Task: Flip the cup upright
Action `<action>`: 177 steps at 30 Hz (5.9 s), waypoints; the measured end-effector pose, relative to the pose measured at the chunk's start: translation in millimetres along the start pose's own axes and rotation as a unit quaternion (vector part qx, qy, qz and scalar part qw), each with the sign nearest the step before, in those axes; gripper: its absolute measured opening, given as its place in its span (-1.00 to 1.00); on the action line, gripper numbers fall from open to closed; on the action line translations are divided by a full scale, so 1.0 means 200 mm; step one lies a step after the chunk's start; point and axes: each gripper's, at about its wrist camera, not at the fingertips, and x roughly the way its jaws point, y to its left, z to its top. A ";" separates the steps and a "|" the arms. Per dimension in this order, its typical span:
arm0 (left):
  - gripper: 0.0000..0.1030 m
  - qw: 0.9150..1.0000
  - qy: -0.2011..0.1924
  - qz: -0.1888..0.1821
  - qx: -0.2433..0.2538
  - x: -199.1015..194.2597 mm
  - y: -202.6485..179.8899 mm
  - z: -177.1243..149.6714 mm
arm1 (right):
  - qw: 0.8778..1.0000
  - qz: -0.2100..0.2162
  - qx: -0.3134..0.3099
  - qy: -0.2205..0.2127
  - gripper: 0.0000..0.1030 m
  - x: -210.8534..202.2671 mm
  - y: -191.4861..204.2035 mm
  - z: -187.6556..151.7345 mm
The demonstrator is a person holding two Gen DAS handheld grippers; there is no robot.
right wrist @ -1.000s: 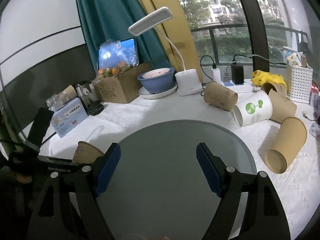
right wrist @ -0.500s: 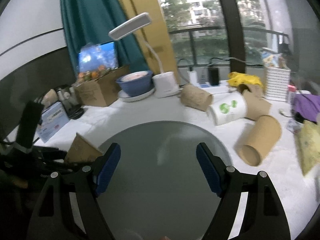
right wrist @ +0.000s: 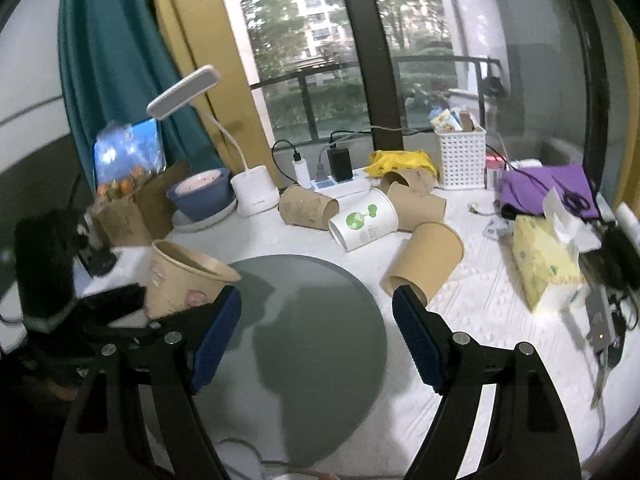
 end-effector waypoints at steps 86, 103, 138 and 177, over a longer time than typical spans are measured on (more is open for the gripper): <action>0.46 0.998 -0.063 -0.012 0.016 -0.37 0.11 -0.28 | 0.996 0.074 -0.039 0.013 0.36 0.13 0.42 0.09; 0.46 0.994 -0.069 0.034 -0.080 -0.47 0.42 -0.27 | 0.992 -0.018 -0.123 0.007 0.36 0.46 0.55 0.07; 0.56 0.989 -0.036 0.056 -0.133 -0.35 0.56 -0.31 | 0.990 -0.050 -0.114 0.063 0.57 0.68 0.52 -0.03; 0.84 0.982 -0.115 0.149 -0.025 -0.71 0.06 -0.07 | 0.996 -0.044 -0.056 -0.062 0.57 -0.14 0.40 0.01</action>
